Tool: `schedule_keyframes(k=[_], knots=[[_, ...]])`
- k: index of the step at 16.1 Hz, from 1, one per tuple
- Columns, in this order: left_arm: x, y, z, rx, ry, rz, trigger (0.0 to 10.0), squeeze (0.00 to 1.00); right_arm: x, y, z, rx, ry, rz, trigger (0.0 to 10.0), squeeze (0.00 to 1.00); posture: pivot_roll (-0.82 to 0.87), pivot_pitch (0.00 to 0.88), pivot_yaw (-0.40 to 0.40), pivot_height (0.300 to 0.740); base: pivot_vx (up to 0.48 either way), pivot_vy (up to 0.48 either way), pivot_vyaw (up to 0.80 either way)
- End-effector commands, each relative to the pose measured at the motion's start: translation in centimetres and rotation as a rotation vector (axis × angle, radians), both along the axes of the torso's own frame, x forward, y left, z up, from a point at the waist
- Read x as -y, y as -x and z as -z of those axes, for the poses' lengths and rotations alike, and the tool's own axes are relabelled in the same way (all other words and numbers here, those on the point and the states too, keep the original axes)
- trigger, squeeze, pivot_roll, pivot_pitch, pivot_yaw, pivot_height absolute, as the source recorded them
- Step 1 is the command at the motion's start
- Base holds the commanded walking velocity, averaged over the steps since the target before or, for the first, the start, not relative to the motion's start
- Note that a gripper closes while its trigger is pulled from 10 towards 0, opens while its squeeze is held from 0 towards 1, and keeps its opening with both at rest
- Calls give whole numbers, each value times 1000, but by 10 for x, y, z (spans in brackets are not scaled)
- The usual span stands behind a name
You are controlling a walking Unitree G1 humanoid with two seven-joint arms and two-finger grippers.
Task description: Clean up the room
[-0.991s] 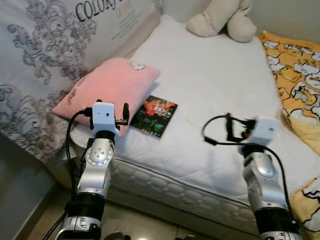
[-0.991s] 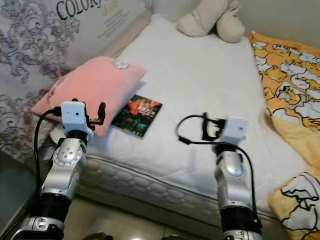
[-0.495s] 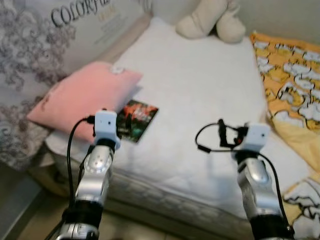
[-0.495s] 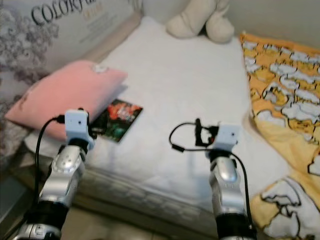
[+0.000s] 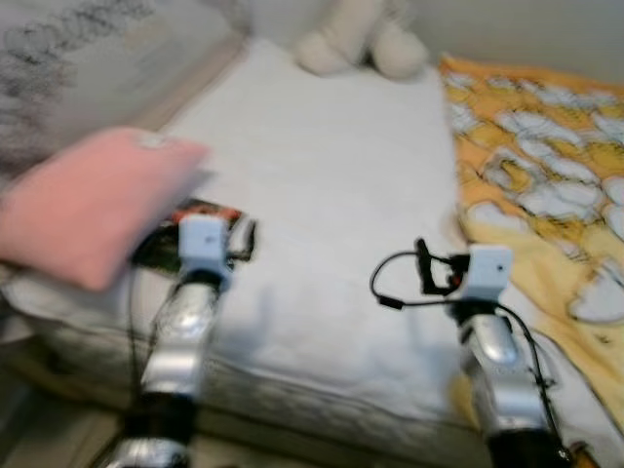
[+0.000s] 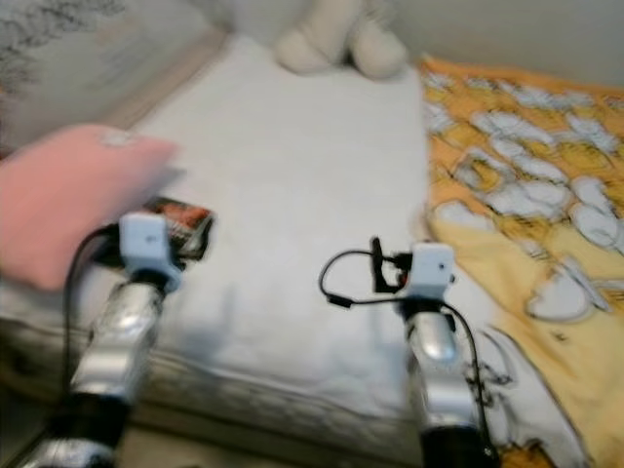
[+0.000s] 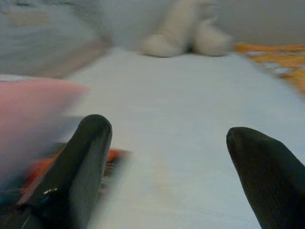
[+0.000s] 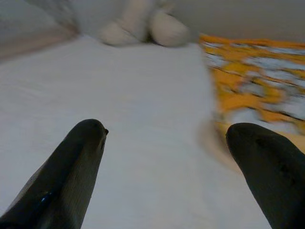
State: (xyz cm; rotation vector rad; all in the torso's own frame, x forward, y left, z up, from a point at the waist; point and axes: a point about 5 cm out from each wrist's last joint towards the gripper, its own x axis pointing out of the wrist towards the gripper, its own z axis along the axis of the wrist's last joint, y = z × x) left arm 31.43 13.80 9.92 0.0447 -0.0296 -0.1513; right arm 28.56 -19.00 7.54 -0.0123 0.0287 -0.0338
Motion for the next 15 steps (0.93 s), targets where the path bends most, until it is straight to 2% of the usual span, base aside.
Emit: schedule_keyframes(k=[1,4,8,12,15], knots=[[-3,-1,-1,2,-28,17,10000,0,-3,-2,-3,19,-8,-3,10000,0,-7,0,-33,740,0,0,-644],[-11,-5,-4,1,-22,9,10000,0,-9,-7,-3,3,-35,-14,10000,0,19,0,-46,740,0,0,-638],[-18,-2,1,-20,8,11,10000,0,-12,-6,3,-16,-41,-33,10000,0,32,0,-60,740,0,0,-639],[-9,-3,2,-21,9,85,10000,0,-12,-9,0,4,-45,-21,10000,0,18,0,-51,740,0,456,-639],[-5,-8,3,-41,-23,103,10000,0,-11,-8,1,7,-56,4,10000,0,3,0,-37,740,0,0,-638]])
